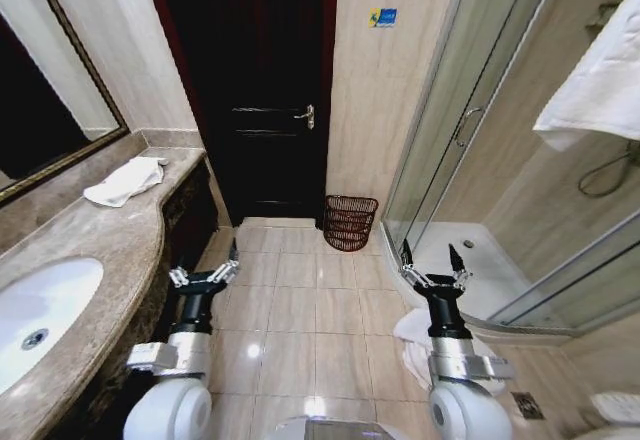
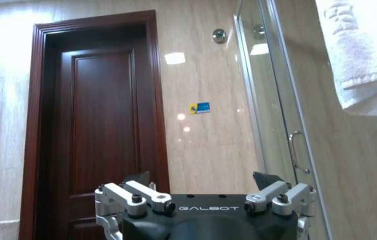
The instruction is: Discard the used towel into the hamper.
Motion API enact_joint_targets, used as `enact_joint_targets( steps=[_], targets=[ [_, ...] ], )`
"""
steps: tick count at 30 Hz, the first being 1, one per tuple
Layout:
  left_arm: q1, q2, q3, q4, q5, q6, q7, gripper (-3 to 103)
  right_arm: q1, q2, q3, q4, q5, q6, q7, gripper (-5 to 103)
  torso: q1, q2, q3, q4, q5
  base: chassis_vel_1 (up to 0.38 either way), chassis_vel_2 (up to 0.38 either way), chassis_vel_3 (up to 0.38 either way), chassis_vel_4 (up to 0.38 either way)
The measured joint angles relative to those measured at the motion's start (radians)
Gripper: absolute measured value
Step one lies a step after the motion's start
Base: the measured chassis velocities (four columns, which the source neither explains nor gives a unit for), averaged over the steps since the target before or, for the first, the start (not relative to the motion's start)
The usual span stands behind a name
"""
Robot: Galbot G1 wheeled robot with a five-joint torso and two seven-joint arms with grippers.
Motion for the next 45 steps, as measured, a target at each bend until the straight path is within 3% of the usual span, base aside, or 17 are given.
enact_joint_targets(
  steps=[3, 19, 45],
  targets=[
    [0.007, 0.0, 0.011, 0.007, 0.008, -0.038, 0.039, 100, -0.005, -0.011, 0.023, 0.008, 0.032, -0.005, -0.003, 100, 0.0, 0.0, 0.0, 0.0, 0.0, 0.0, 0.0, 0.0, 0.0],
    [-0.015, 0.0, 0.014, 0.028, -0.043, -0.043, -0.04, 100, -0.019, -0.008, 0.02, 0.011, 0.03, -0.004, -0.01, 100, 0.0, 0.0, 0.0, 0.0, -0.0002, -0.09, 0.09, 0.085, -0.093],
    [-0.032, 0.0, -0.003, 0.053, -0.038, -0.045, -0.043, 100, -0.003, -0.013, 0.008, -0.028, 0.026, 0.009, -0.016, 100, 0.0, 0.0, 0.0, -0.0002, -0.0002, -0.139, 0.139, 0.138, -0.142]
  ],
)
